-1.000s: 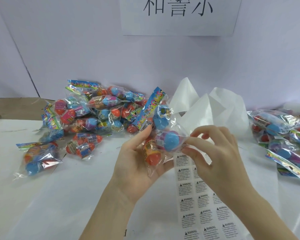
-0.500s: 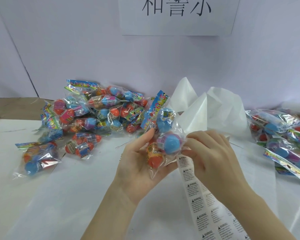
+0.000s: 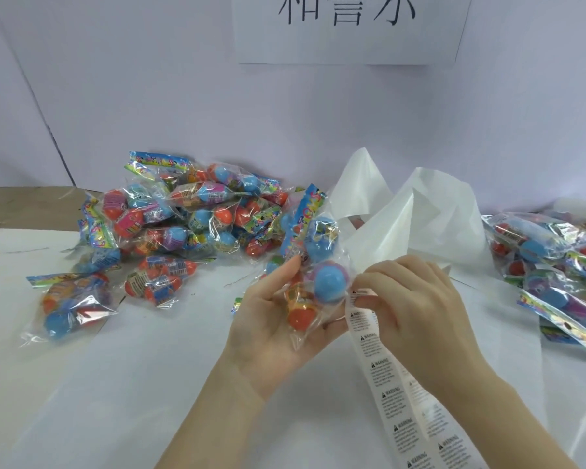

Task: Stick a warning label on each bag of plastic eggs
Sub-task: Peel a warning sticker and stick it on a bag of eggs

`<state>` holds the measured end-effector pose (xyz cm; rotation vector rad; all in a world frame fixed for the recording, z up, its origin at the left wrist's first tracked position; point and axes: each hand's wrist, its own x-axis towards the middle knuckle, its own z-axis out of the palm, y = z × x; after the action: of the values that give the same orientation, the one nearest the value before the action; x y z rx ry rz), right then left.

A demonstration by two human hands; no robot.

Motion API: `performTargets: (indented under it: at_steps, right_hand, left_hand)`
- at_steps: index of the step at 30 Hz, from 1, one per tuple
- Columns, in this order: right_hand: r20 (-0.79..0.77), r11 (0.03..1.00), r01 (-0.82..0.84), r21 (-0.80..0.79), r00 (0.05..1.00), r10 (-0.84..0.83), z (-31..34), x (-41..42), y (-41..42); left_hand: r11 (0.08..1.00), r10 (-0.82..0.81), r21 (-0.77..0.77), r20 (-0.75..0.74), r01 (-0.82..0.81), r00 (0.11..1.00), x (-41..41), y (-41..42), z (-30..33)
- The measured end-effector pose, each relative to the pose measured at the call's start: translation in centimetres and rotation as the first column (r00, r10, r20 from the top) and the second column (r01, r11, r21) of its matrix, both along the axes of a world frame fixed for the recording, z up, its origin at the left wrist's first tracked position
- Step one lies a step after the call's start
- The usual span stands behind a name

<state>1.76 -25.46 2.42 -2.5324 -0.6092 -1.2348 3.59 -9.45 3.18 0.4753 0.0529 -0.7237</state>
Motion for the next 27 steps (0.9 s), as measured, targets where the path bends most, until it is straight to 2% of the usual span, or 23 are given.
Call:
performTargets:
  at_steps: [5,12,23,27]
  right_hand:
    - [0.027,1.0,0.008,0.028,1.0,-0.008,0.1,0.0,-0.1]
    - [0.013,0.999,0.01,0.04,1.0,-0.011,0.3,-0.3,-0.1]
    - [0.013,0.999,-0.016,0.029,1.0,0.015,0.4,-0.3,-0.1]
    - [-0.028,0.999,-0.029,0.044,0.999,0.03,0.3,-0.2,-0.4]
  left_hand:
    - [0.999,0.001,0.036,0.082,-0.004,0.997,0.2,0.0,-0.3]
    - [0.999,-0.019,-0.025,0.06,0.021,0.998,0.3,0.1,-0.7]
    - [0.999,-0.033,0.047,0.158,0.026,0.987,0.4,0.1,-1.1]
    - [1.0,-0.024,0.024,0.167,0.02,0.986,0.5,0.1,-1.1]
